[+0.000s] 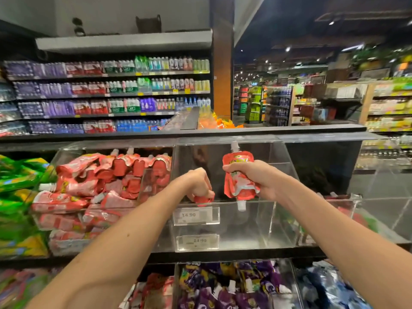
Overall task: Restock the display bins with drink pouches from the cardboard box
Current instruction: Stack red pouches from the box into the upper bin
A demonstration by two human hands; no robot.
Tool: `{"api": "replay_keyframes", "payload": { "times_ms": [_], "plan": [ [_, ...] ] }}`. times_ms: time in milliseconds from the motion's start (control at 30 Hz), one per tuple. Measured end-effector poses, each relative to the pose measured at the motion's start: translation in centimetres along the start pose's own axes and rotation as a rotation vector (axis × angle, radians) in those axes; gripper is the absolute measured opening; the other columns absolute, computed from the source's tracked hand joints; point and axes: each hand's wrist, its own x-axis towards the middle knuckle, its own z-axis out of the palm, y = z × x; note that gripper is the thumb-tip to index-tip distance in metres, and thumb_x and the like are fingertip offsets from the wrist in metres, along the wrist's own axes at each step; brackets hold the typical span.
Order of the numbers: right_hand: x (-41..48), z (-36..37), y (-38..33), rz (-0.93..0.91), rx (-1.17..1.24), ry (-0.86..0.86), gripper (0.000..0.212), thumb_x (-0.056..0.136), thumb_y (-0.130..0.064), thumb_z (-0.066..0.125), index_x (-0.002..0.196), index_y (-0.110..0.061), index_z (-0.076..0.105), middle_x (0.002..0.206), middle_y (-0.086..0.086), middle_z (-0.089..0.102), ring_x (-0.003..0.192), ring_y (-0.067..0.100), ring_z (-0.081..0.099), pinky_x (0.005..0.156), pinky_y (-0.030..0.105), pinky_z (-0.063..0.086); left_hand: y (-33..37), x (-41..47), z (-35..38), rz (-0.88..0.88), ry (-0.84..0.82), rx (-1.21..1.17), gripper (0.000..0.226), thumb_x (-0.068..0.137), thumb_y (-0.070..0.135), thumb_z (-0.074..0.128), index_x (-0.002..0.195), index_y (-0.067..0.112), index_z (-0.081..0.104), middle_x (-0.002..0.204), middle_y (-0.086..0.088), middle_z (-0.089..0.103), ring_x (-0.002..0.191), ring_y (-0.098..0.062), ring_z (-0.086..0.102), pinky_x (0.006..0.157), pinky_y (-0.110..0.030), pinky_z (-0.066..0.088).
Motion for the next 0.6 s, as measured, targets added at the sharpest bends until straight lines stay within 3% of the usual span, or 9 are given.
{"api": "replay_keyframes", "payload": {
  "times_ms": [67, 167, 233, 300, 333, 433, 467, 567, 600],
  "plan": [
    [0.5, -0.2, -0.2, 0.012, -0.010, -0.035, 0.019, 0.082, -0.016, 0.078, 0.089, -0.006, 0.064, 0.074, 0.008, 0.066, 0.059, 0.018, 0.065, 0.053, 0.027, 0.056, -0.1, 1.4, 0.8, -0.046, -0.003, 0.043, 0.024, 0.089, 0.026, 0.073, 0.108, 0.012, 0.074, 0.100, -0.007, 0.074, 0.090, -0.022, 0.073, 0.070, -0.028, 0.060],
    [1.3, -0.5, -0.1, 0.049, -0.007, -0.093, 0.023, 0.083, -0.017, 0.077, 0.096, -0.006, 0.062, 0.071, 0.006, 0.065, 0.055, 0.014, 0.065, 0.049, 0.023, 0.053, -0.8, 2.9, 1.7, -0.130, -0.064, 0.137, 0.035, 0.088, 0.026, 0.072, 0.117, 0.007, 0.071, 0.108, -0.009, 0.073, 0.095, -0.025, 0.072, 0.078, -0.034, 0.061],
    [1.9, -0.6, 0.0, 0.094, 0.028, -0.148, 0.028, 0.084, -0.017, 0.076, 0.104, -0.007, 0.060, 0.074, 0.006, 0.064, 0.056, 0.015, 0.064, 0.050, 0.024, 0.053, -1.0, 3.0, 2.0, -0.165, -0.128, 0.259, 0.040, 0.090, 0.027, 0.071, 0.123, 0.005, 0.066, 0.114, -0.008, 0.071, 0.100, -0.024, 0.070, 0.068, -0.022, 0.059],
    [2.4, -0.7, 0.1, 0.139, 0.059, -0.202, 0.026, 0.087, -0.018, 0.074, 0.105, -0.008, 0.057, 0.076, 0.006, 0.063, 0.056, 0.015, 0.065, 0.050, 0.024, 0.054, -1.0, 2.4, 2.1, -0.184, -0.130, 0.366, 0.040, 0.092, 0.029, 0.068, 0.124, 0.006, 0.062, 0.120, -0.007, 0.069, 0.099, -0.023, 0.067, 0.061, -0.021, 0.048],
    [2.6, -0.7, 0.2, 0.157, 0.067, -0.224, 0.025, 0.087, -0.018, 0.073, 0.105, -0.008, 0.057, 0.076, 0.006, 0.063, 0.056, 0.015, 0.065, 0.050, 0.025, 0.055, -1.1, 2.4, 2.2, -0.195, -0.143, 0.388, 0.040, 0.094, 0.029, 0.065, 0.125, 0.005, 0.061, 0.123, -0.006, 0.067, 0.099, -0.023, 0.064, 0.068, -0.023, 0.044],
    [3.3, -0.6, 0.4, 0.176, 0.061, -0.255, 0.033, 0.086, -0.021, 0.074, 0.111, -0.007, 0.056, 0.083, 0.010, 0.064, 0.061, 0.018, 0.067, 0.052, 0.029, 0.057, -1.5, 2.7, 2.5, -0.221, -0.255, 0.410, 0.041, 0.101, 0.022, 0.051, 0.138, 0.005, 0.052, 0.140, -0.008, 0.056, 0.123, -0.027, 0.056, 0.096, -0.030, 0.044],
    [3.3, -0.6, 0.5, 0.178, 0.051, -0.264, 0.037, 0.086, -0.022, 0.074, 0.114, -0.007, 0.055, 0.088, 0.011, 0.064, 0.064, 0.019, 0.068, 0.053, 0.030, 0.057, -1.4, 2.7, 2.5, -0.189, -0.287, 0.462, 0.042, 0.099, 0.020, 0.053, 0.138, 0.005, 0.052, 0.139, -0.009, 0.056, 0.124, -0.029, 0.056, 0.098, -0.033, 0.045],
    [3.7, -0.8, 0.6, 0.191, 0.079, -0.311, 0.038, 0.085, -0.022, 0.075, 0.115, -0.007, 0.056, 0.098, 0.013, 0.062, 0.071, 0.022, 0.066, 0.055, 0.033, 0.058, -1.1, 2.4, 2.0, -0.116, -0.341, 0.601, 0.041, 0.092, 0.022, 0.065, 0.130, 0.008, 0.057, 0.128, -0.009, 0.062, 0.114, -0.030, 0.062, 0.081, -0.033, 0.049],
    [3.6, -1.0, 0.6, 0.200, 0.103, -0.329, 0.042, 0.083, -0.023, 0.076, 0.117, -0.008, 0.056, 0.102, 0.014, 0.062, 0.074, 0.024, 0.065, 0.054, 0.035, 0.058, -1.1, 2.4, 1.8, -0.089, -0.297, 0.545, 0.037, 0.090, 0.022, 0.067, 0.125, 0.009, 0.061, 0.120, -0.009, 0.065, 0.105, -0.030, 0.065, 0.078, -0.033, 0.051]
  ]
}}
